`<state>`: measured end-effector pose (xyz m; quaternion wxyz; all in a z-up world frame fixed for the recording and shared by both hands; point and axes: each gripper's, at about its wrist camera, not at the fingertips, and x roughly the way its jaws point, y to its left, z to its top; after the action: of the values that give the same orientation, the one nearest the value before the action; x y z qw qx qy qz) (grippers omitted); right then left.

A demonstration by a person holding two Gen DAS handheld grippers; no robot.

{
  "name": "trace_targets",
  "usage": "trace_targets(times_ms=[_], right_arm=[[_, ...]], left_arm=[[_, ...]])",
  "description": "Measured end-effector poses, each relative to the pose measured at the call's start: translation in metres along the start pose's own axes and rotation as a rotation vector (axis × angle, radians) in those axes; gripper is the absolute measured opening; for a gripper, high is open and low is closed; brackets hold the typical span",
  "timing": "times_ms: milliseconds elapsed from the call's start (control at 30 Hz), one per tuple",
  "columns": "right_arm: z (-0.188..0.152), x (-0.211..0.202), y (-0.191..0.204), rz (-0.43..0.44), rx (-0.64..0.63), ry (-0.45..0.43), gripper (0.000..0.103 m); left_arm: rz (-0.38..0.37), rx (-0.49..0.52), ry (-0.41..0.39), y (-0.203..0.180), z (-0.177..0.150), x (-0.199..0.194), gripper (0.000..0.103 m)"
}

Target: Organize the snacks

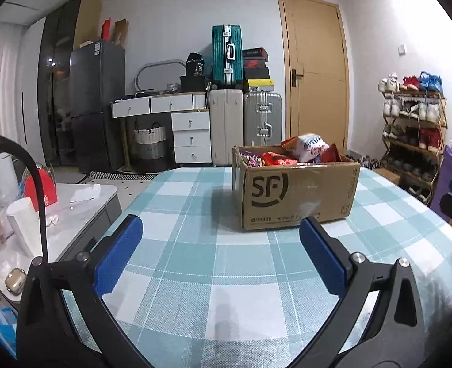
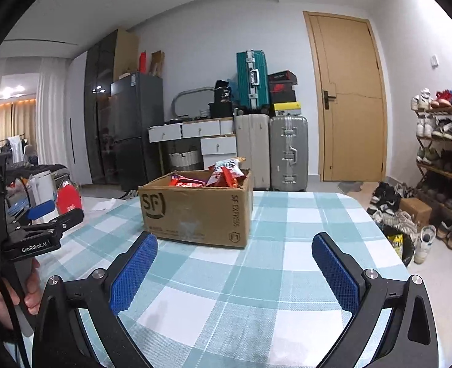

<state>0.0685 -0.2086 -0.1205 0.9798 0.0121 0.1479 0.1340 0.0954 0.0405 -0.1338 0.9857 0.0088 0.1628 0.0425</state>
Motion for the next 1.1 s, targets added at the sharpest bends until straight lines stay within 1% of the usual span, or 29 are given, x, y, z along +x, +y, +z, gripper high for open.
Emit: trace_targets(times_ms=[67, 167, 400, 1100], right_arm=[[-0.0002, 0.0000, 0.0044, 0.005, -0.022, -0.008, 0.103], [-0.0020, 0.0021, 0.0052, 0.010, -0.027, 0.002, 0.103], [-0.0025, 0.0007, -0.0016, 0.013, 0.004, -0.008, 0.103], [-0.0033, -0.0022, -0.0021, 0.001, 0.001, -0.011, 0.103]], left_arm=[[-0.002, -0.009, -0.001, 0.0023, 0.0015, -0.0016, 0.102], [-0.001, -0.028, -0.004, 0.0063, 0.0008, 0.0005, 0.102], [0.000, -0.020, -0.005, 0.0027, 0.0014, 0.0021, 0.102], [0.000, -0.022, -0.007, 0.0042, 0.0010, -0.0004, 0.102]])
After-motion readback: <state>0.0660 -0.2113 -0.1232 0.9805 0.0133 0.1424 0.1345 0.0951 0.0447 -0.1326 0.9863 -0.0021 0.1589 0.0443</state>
